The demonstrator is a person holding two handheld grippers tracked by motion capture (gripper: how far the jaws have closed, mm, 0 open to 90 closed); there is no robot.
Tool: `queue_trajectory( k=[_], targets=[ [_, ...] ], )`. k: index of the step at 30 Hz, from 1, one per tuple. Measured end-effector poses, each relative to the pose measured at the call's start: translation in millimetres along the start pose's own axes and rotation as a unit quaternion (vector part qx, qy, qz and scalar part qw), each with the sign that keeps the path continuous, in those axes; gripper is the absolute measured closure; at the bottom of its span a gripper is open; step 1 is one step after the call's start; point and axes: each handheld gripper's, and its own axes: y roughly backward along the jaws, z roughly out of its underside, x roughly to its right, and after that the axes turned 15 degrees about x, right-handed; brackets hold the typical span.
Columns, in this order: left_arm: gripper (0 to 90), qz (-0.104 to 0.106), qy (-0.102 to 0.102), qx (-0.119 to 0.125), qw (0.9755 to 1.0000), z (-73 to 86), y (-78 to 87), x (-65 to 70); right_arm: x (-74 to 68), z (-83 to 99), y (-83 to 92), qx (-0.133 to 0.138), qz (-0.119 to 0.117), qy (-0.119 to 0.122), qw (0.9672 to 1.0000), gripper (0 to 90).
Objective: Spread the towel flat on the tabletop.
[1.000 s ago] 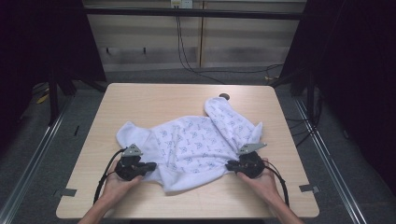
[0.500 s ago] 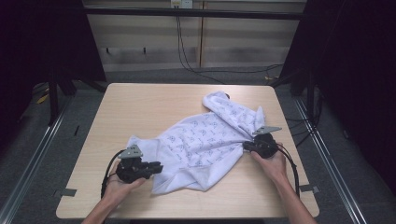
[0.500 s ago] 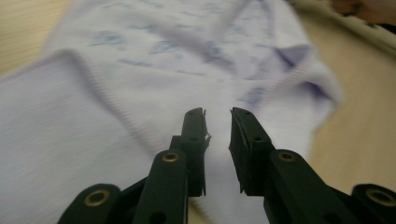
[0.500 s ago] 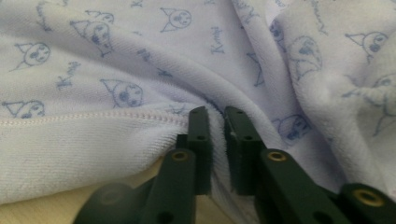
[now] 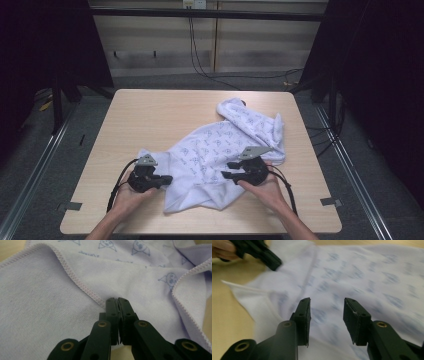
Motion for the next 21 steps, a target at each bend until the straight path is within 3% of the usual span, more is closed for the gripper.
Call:
queue_trajectory(
  k=[4,7,8,12,15,17,21],
  targets=[
    [84.5,0.017,-0.002,-0.001,0.9999,4.2,5.7,11.3,-28.9,-6.6,-21.6,-0.012,-0.059,0.012,0.9981,56.3],
    [78.7,0.011,0.005,0.017,0.9998,2.9,10.9,6.8,-45.4,-2.9,-38.0,-0.029,-0.092,0.018,0.9951,55.3],
    [77.0,0.011,0.005,0.017,0.9998,2.9,10.9,6.8,-45.4,-2.9,-38.0,-0.029,-0.092,0.018,0.9951,55.3],
    [73.3,-0.030,0.018,0.038,0.9987,2.3,21.5,-10.2,-55.8,6.0,-52.2,-0.054,-0.113,0.022,0.9919,54.4],
    [74.1,-0.045,0.024,0.039,0.9979,4.0,24.6,-17.4,-56.8,4.2,-50.3,-0.045,-0.129,0.013,0.9906,54.5],
    [74.7,-0.050,0.026,0.037,0.9978,4.6,24.2,-19.9,-59.2,3.9,-49.7,-0.045,-0.134,0.015,0.9898,54.5],
    [75.4,-0.058,0.016,0.023,0.9979,6.0,19.9,-19.5,-63.1,8.7,-53.7,-0.072,-0.148,0.020,0.9862,55.1]
  ],
)
